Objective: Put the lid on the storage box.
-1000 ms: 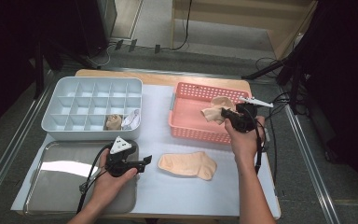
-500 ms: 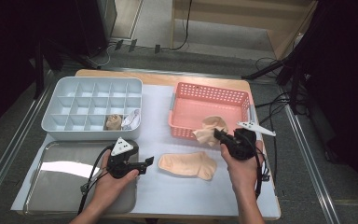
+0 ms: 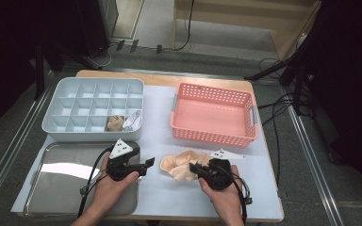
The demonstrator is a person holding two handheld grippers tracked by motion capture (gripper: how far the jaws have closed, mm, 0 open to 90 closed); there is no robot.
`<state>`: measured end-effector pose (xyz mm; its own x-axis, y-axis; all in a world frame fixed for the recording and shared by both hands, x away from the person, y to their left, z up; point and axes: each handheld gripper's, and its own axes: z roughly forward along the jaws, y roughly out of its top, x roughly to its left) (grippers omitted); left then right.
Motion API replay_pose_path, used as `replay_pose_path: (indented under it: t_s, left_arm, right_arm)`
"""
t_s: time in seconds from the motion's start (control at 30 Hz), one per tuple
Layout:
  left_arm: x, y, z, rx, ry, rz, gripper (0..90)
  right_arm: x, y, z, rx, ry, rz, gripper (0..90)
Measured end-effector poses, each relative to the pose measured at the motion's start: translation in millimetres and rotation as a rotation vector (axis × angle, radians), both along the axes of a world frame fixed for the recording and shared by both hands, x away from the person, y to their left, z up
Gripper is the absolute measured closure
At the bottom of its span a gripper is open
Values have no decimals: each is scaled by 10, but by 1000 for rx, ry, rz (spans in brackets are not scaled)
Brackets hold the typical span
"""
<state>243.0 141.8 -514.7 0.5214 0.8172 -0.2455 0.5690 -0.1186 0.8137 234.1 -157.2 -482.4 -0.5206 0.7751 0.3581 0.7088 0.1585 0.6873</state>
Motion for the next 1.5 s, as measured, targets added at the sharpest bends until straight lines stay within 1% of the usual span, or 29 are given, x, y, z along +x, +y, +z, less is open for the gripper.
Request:
replay_pose_path:
  t_s: [0.03,0.07,0.17,0.2,0.23,0.27,0.3,0.37,0.4,0.47,0.53,0.6,0.67,0.73,0.8,0.83,0.9,0.93,0.97,1.0,1.03,1.13,1.2,1.27,1.33,1.37,1.4,1.43,1.5]
  left_arm:
    - [-2,-3,0,-1,-1,-4,283]
    - [-3,-7,0,2,-1,-5,284]
    - [-1,-17,-4,5,0,5,284]
    - [-1,-17,-5,6,1,2,283]
    - [-3,-22,-6,2,1,2,284]
    - [-4,-22,-4,5,1,-2,283]
    - [-6,-27,-3,6,0,-2,284]
    - [-11,-41,-1,1,-2,-5,286]
    - [-13,-50,-1,0,-4,-4,290]
    - [-15,-62,2,2,-10,-10,303]
    - [-22,-85,8,-7,-13,-18,329]
    - [-26,-114,11,-6,-17,-29,364]
    - [-35,-148,11,-8,-20,-44,395]
    - [-51,-185,9,-4,-23,-55,409]
    - [-59,-210,3,0,-20,-68,410]
    - [-60,-221,0,-1,-20,-75,415]
    - [-68,-242,-3,-1,-22,-77,434]
    - [-67,-245,-3,-3,-21,-82,442]
    - [-65,-254,-3,-9,-21,-88,449]
    - [-62,-260,-1,-16,-14,-100,467]
    - [-53,-281,0,-30,-5,-116,487]
    - [-30,-369,26,-40,5,-151,517]
    - [-30,-430,35,-37,4,-162,535]
    - [-22,-538,34,-19,10,-187,553]
    - [-11,-629,21,7,25,-183,578]
    - [2,-669,12,31,37,-177,593]
    - [12,-701,0,52,48,-168,622]
    - [21,-725,-11,64,63,-174,673]
    - [28,-745,-25,84,83,-204,770]
  right_arm:
    - [-10,20,-30,-1,7,15,879]
    - [-27,62,-100,-14,30,52,879]
    - [-24,103,-208,-48,55,122,866]
    - [-19,107,-232,-52,53,133,839]
    - [-16,104,-256,-57,34,132,759]
    - [-20,97,-262,-59,25,118,698]
    - [-21,83,-266,-59,15,104,657]
    - [-45,41,-257,-40,6,74,627]
    - [-77,8,-242,-22,1,57,615]
    - [-168,-44,-215,-12,-15,19,648]
    - [-252,-81,-197,-10,-34,-11,693]
    - [-332,-103,-188,24,-33,-21,733]
    - [-386,-89,-199,44,-22,-31,742]
    - [-396,-45,-257,61,9,-24,695]
    - [-385,9,-309,47,26,-24,682]
    - [-376,41,-337,34,27,-30,686]
    - [-363,89,-361,16,33,-41,797]
    - [-356,95,-364,11,18,-32,840]
    - [-361,99,-353,13,21,-34,860]
    - [-363,92,-338,14,10,-26,871]
    - [-371,83,-324,13,14,-26,875]
    - [-390,18,-300,14,7,-31,876]
    - [-392,1,-298,18,7,-35,876]
    - [-390,-5,-297,22,3,-29,875]
    - [-389,-7,-299,22,8,-24,873]
    - [-389,-10,-301,23,7,-20,872]
    - [-387,-18,-302,25,3,-15,871]
    - [-390,-32,-295,24,6,-14,870]
    - [-392,-68,-284,30,2,-12,867]
